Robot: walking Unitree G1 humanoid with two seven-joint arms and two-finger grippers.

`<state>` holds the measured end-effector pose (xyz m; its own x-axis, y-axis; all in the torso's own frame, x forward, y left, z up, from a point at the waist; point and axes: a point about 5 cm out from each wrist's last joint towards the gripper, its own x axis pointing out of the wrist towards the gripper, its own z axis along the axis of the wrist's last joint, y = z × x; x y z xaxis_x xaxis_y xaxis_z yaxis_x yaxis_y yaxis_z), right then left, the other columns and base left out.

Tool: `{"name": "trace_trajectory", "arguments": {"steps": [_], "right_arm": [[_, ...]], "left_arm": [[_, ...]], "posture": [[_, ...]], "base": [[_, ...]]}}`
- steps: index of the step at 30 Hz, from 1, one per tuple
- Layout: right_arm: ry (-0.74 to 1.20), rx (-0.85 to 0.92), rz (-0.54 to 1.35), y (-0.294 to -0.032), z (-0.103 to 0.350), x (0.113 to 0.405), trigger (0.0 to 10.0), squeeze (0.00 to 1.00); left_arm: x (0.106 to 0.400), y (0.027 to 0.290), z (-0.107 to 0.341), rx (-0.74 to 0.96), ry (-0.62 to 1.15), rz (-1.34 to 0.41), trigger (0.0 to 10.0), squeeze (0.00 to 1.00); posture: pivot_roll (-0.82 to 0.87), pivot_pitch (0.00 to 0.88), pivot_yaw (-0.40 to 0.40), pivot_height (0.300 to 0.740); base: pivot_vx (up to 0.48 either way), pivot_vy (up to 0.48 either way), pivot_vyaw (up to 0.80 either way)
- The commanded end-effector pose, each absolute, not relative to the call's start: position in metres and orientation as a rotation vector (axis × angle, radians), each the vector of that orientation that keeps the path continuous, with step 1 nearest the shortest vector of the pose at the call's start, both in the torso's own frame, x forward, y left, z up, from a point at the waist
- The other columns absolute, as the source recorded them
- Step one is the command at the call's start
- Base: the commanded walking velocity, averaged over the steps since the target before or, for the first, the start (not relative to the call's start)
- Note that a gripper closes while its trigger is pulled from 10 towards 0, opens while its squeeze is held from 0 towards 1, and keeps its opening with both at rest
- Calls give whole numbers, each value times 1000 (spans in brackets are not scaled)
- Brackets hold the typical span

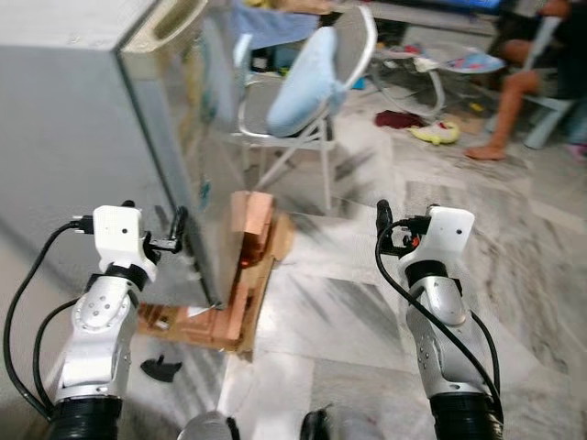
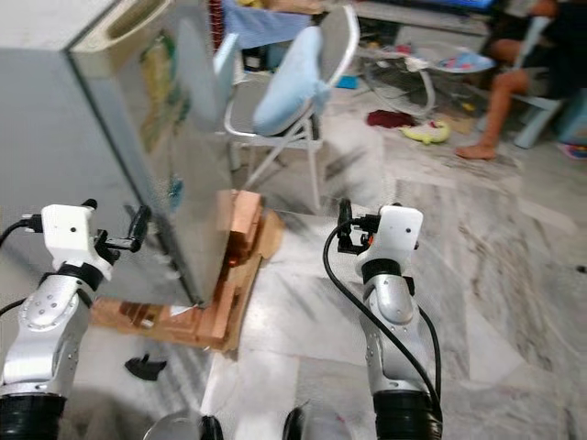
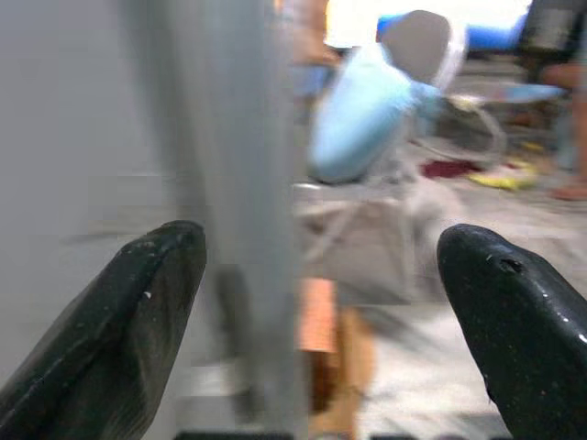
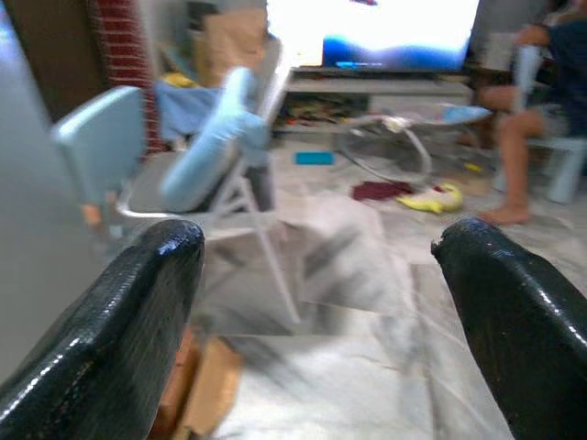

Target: Restocking fridge

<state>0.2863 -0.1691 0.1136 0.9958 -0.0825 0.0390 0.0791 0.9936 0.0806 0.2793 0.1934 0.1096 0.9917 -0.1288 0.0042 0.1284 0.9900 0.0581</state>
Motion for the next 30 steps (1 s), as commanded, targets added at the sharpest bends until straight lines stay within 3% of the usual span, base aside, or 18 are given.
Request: {"name": "trace_trajectory", "arguments": {"steps": [1,22,30], "right_arm": [[-42,83,-74,-167,114,286,10000,0],[-41,76,-65,-168,115,285,10000,0],[-40,80,-58,-162,115,281,10000,0]], "left_arm": [[276,198,111,86,-10,-129,10000,0],[295,212,120,34,-11,-54,10000,0],[306,205,116,25,-12,-54,10000,0]], "posture": [[-14,97,-47,740],[-21,125,-56,740],[-47,109,-55,740]], "base": [[0,0,0],[0,0,0],[0,0,0]]}}
